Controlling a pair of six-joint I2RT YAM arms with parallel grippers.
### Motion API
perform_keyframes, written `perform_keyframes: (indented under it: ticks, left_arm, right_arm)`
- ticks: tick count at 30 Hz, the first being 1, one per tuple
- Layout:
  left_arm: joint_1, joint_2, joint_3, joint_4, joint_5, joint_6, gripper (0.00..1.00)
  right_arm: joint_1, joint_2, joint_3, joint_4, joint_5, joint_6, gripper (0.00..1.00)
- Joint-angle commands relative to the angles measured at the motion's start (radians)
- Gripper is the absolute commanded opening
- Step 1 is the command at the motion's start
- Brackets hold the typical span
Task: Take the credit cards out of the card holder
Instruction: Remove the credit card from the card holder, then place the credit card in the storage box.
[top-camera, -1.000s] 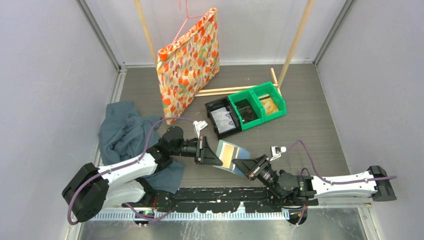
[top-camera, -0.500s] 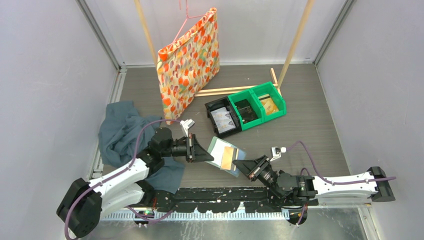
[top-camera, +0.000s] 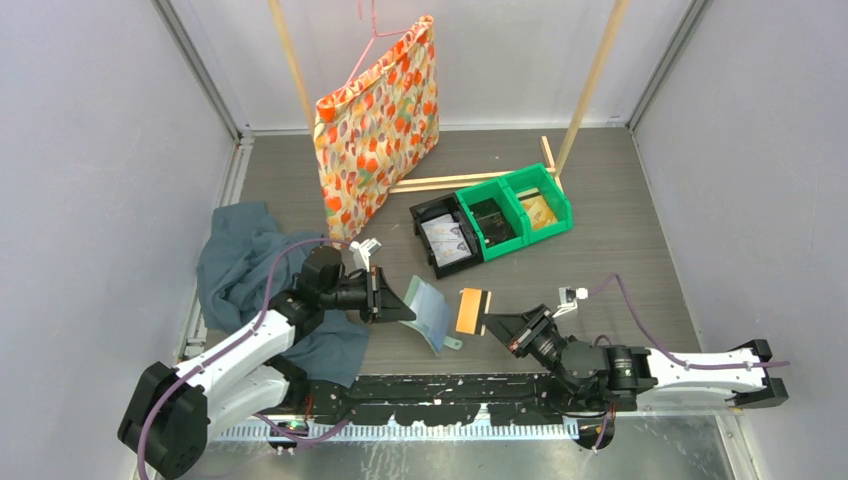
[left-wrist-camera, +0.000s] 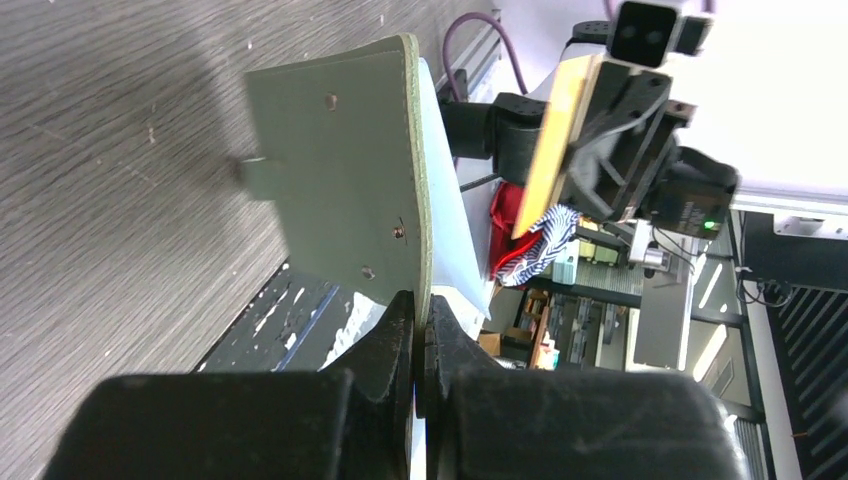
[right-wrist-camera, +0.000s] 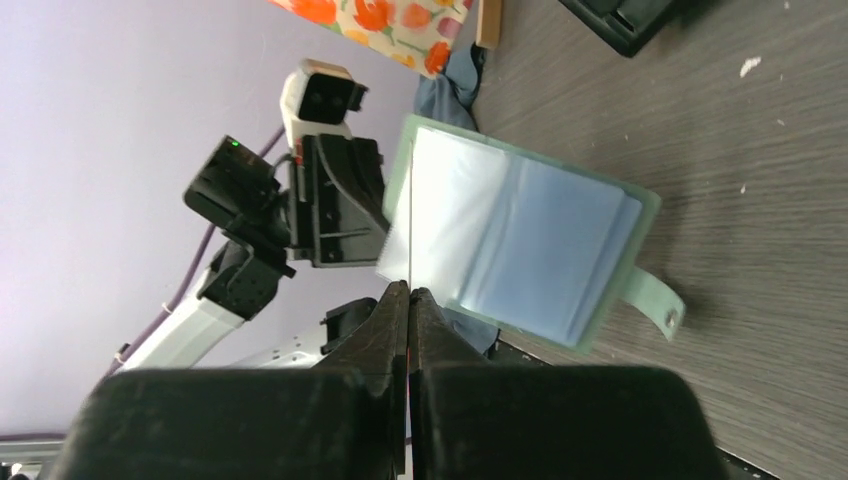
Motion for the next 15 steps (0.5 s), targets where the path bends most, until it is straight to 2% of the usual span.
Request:
perform_keyframes:
  ticks: [1,9,13,15]
  left_arm:
    - [0.017,-0.011,0.051,-0.058,0.021,0.059,0.01]
    - [0.021,-0.009,0.053,-0.041,0.022,0.053,0.01]
    - [0.019,-0.01,0.033,-0.034,0.014,0.035,0.01]
    - [0.017,-0.014,0.01,0.04,0.014,-0.011,0.01]
  right_arm:
    - [0.004,-0.031,0.103,-0.201,0.077,-0.026,0.01]
    - [0.004,-0.079,0.111,-0.326,0.101,0.021,0.01]
    - [0.004,-0.095,0.18,-0.516,0.162,0.076,0.01]
    - [0.004,-0.097,0.237,-0.645,0.194,0.131,0.01]
